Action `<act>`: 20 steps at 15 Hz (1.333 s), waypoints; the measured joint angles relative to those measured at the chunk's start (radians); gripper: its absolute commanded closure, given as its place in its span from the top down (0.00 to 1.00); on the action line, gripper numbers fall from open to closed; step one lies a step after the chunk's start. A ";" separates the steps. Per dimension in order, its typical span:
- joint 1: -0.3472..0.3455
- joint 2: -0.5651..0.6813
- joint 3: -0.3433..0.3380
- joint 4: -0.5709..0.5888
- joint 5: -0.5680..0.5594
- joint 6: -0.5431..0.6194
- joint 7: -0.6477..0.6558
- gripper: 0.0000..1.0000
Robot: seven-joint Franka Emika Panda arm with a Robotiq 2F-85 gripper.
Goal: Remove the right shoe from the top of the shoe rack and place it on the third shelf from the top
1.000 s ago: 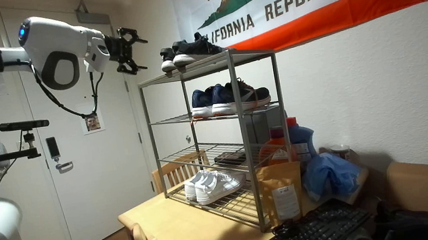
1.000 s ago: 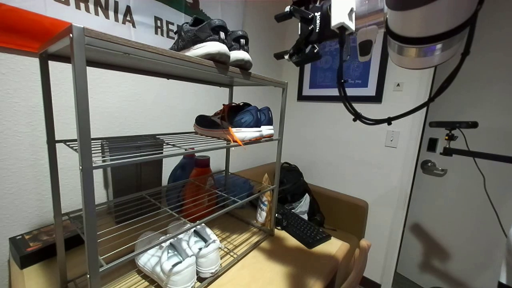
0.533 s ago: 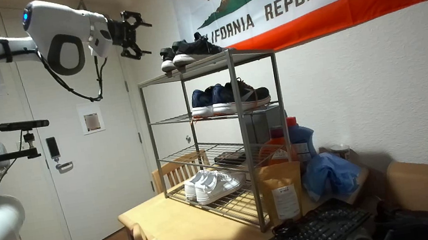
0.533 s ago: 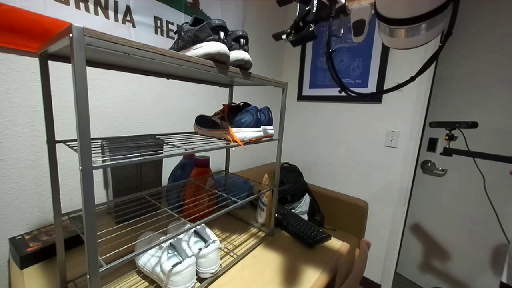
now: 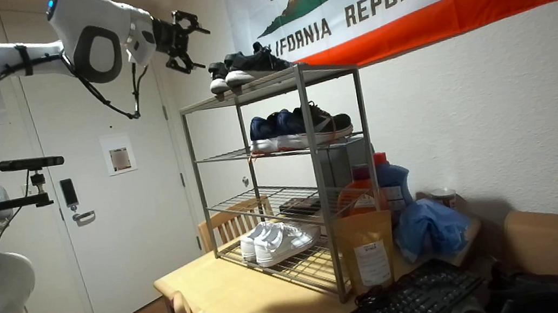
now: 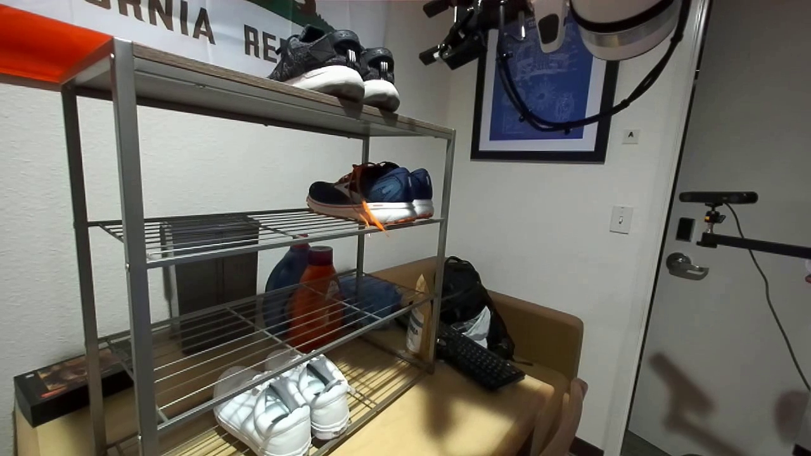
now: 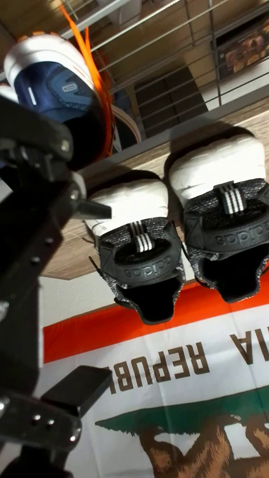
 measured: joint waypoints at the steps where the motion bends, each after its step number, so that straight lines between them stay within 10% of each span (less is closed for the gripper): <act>1: -0.004 0.010 0.000 0.013 -0.016 -0.010 0.021 1.00; 20: 0.056 0.023 -0.026 -0.043 -0.112 -0.015 0.025 1.00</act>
